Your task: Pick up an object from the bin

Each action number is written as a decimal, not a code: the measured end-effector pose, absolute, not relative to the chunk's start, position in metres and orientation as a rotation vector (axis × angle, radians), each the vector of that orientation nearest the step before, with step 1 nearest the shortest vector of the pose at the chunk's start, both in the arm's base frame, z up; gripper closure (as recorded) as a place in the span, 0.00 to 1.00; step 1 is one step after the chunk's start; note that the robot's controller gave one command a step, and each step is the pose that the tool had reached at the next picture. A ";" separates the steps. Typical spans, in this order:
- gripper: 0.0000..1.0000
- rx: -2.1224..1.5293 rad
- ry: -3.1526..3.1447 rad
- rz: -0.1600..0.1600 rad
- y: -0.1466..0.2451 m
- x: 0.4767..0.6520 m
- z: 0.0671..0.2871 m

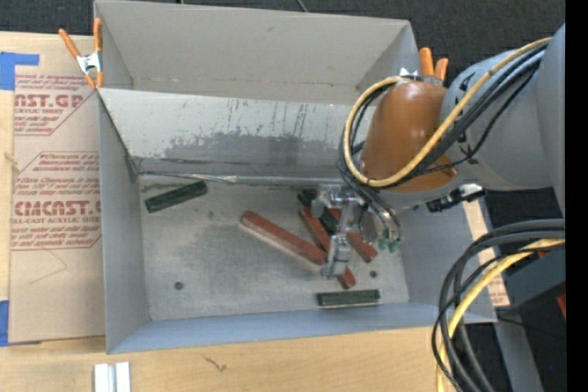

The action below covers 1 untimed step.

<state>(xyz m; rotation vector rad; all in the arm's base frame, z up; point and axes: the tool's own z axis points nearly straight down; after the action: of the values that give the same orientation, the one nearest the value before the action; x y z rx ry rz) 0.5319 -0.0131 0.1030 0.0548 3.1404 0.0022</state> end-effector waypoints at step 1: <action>0.00 0.369 3.118 -0.002 0.013 0.537 0.084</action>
Offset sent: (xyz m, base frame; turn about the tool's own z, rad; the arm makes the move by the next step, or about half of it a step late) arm 0.0014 -0.0181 0.0293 0.0697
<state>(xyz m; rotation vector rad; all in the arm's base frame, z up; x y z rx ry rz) 0.5375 0.0129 0.0836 0.3692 3.1179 -0.0015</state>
